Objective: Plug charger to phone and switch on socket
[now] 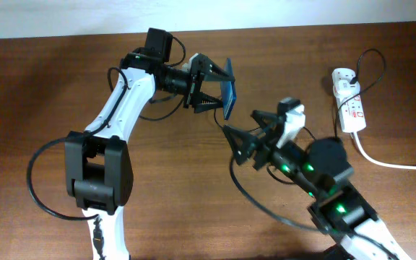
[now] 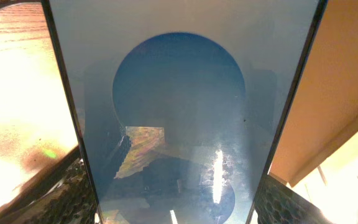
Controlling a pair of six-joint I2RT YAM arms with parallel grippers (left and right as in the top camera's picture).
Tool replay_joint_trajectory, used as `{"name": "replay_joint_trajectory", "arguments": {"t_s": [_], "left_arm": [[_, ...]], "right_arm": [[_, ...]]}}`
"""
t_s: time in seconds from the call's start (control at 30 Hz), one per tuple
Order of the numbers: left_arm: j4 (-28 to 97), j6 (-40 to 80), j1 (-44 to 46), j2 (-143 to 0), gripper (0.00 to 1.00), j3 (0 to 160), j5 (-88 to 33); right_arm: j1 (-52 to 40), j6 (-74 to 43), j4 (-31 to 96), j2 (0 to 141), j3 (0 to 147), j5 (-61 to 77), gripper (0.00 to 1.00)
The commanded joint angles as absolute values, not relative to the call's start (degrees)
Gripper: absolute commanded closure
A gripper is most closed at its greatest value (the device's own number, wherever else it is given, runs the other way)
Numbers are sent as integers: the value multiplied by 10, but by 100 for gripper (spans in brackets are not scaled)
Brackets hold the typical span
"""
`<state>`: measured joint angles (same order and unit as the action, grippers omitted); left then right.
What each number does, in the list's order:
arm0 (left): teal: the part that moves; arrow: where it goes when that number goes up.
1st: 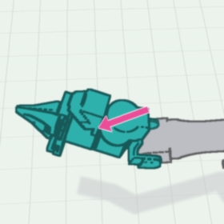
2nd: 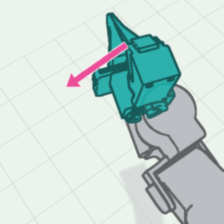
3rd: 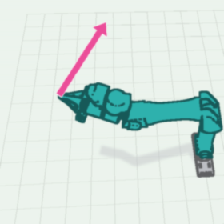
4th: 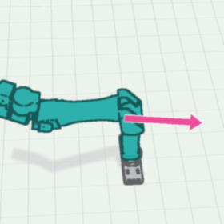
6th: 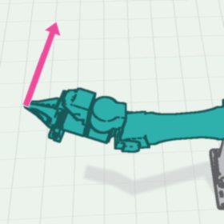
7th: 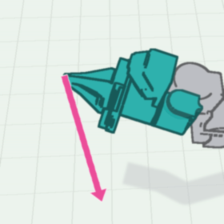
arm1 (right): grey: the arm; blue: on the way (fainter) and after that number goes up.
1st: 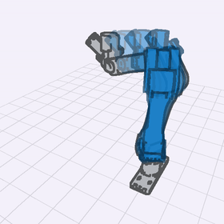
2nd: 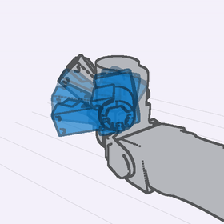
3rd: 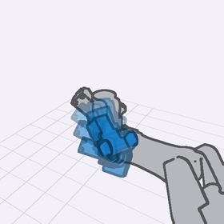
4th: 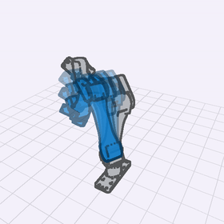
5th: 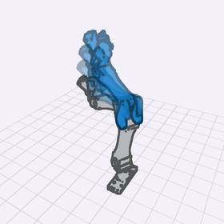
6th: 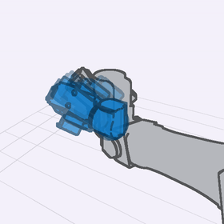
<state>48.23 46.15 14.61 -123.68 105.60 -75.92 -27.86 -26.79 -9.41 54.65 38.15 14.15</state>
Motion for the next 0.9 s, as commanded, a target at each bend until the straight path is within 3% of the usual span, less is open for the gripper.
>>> {"name": "replay_joint_trajectory", "arguments": {"t_s": [0.0,0.1,0.37,0.6,0.87], "left_arm": [[480,454,146,-1238,48,1061,-783],[480,454,147,-1238,48,1061,-784],[480,454,147,-1238,47,1061,-782],[480,454,146,-1238,46,1061,-782],[480,454,147,-1238,46,1061,-782]], "right_arm": [[-282,-257,-137,627,386,130,2],[-282,-257,-195,677,386,57,2],[-336,-240,-208,730,405,-142,1],[-349,-212,-208,848,506,-172,0],[-349,-212,-194,859,515,-148,19]]}}
